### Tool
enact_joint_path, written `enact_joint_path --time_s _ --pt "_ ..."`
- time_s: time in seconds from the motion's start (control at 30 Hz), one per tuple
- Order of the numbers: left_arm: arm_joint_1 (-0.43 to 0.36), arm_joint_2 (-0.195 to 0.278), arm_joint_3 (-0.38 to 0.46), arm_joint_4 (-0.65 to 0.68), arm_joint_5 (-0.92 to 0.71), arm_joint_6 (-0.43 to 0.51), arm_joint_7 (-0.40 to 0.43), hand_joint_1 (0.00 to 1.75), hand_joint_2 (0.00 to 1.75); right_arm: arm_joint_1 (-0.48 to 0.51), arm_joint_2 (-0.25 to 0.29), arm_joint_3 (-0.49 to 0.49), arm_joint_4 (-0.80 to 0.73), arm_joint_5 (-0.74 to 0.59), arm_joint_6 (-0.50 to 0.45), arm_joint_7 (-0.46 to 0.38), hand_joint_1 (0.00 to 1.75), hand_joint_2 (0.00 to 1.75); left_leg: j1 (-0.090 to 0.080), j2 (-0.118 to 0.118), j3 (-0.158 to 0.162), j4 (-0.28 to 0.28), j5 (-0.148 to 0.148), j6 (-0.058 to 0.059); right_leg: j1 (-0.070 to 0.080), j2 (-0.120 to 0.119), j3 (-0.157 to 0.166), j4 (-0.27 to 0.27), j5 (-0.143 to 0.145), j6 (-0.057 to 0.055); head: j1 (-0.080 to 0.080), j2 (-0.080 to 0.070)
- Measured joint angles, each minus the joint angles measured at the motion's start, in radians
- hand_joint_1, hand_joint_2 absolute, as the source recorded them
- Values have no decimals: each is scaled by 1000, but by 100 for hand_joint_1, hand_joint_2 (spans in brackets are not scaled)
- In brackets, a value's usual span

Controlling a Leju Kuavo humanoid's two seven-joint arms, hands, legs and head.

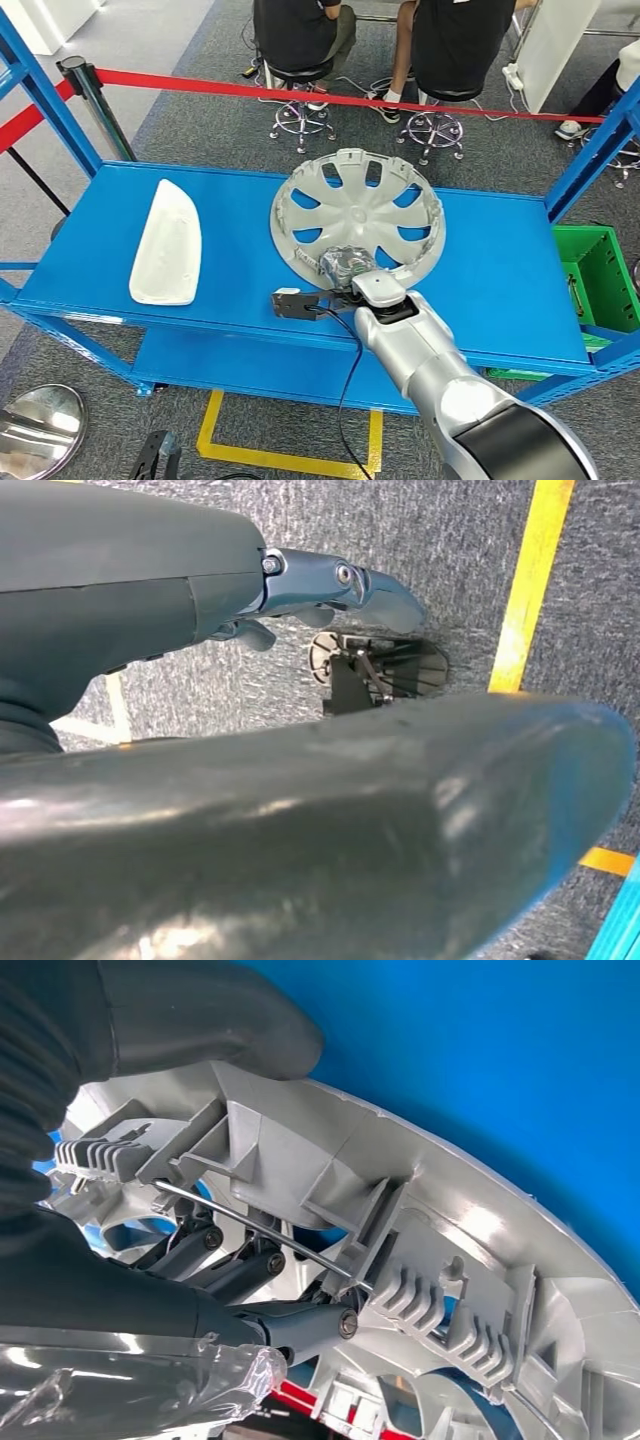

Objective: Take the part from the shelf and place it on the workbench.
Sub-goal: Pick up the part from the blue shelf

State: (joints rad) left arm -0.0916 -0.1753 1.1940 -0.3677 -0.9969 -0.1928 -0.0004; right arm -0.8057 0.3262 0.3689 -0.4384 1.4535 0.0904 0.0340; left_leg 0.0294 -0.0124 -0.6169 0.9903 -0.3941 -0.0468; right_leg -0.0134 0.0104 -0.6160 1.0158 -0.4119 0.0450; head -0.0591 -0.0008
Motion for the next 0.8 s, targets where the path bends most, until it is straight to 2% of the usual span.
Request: enact_joint_path --time_s 0.4,0.8 --pt "7 -20 1 -15 8 -14 5 0 0 84 0 -29 -186 -4 -53 -22 175 175 0 0 -1 0 0 0 0 0 -2 0 0 0 0 0" --pt "21 -60 6 -65 13 -10 13 0 0 255 -7 -82 -605 -35 -94 -41 175 175 0 0 -5 0 0 0 0 0 -5 0 0 0 0 0"
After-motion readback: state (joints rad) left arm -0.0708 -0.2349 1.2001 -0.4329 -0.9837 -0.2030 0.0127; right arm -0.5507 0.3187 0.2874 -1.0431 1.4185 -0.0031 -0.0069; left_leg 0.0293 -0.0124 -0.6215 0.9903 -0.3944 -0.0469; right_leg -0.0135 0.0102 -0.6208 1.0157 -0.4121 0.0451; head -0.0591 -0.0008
